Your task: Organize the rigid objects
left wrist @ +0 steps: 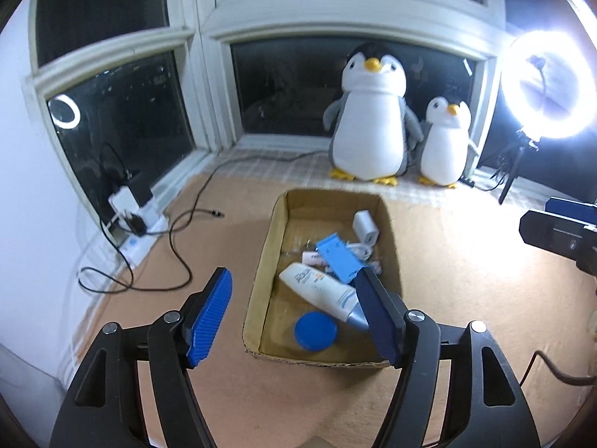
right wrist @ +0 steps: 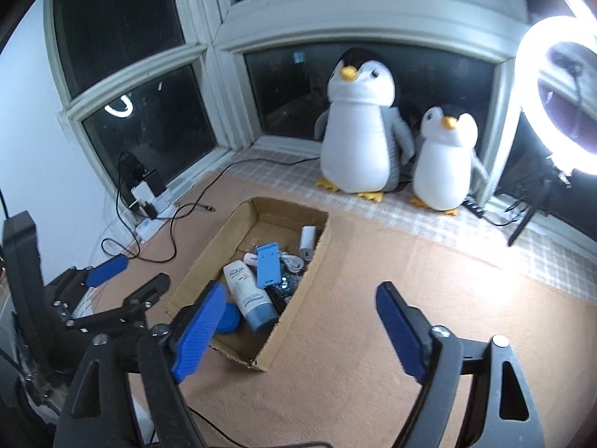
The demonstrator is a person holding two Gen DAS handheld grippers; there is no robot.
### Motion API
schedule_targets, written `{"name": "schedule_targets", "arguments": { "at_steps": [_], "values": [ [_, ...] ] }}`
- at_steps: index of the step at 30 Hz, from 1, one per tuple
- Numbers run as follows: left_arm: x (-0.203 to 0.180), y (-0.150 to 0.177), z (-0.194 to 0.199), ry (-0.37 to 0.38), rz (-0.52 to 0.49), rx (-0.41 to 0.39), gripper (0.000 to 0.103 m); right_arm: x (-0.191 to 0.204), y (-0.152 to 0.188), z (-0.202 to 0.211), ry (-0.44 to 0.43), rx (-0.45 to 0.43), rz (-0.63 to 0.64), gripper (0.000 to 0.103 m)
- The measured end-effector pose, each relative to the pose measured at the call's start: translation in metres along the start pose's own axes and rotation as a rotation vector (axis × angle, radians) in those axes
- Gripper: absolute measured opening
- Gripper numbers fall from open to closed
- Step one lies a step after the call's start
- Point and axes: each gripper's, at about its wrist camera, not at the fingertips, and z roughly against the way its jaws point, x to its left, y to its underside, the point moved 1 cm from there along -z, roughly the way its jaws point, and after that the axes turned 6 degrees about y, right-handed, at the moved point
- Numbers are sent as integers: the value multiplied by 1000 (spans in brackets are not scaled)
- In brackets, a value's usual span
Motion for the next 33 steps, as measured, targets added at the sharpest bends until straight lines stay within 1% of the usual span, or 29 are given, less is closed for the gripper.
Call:
{"name": "schedule_targets", "arguments": {
  "at_steps": [2,6,8,10,14,21,33],
  "values": [
    [-3,-2,8,9,-8,-16,75,-3,1,11,24,-24,-13,83],
    [-8,-1,15,17,-16,-24,75,-5,5,28,90,-64,-30,87],
    [-9,-1,17,20,-19,-23,76,-5,7,32,117,-70,-32,87],
    [-10,0,18,23,-22,-20,79,-3,10,35,148,-73,-27,88],
    [-12,1,21,28,-26,-20,80,1,16,39,208,-96,-25,91],
    [-17,2,22,40,-36,-21,80,1,21,41,243,-113,-30,91],
    [-16,0,20,41,-32,-19,80,0,23,36,243,-97,-30,91]
  ]
}}
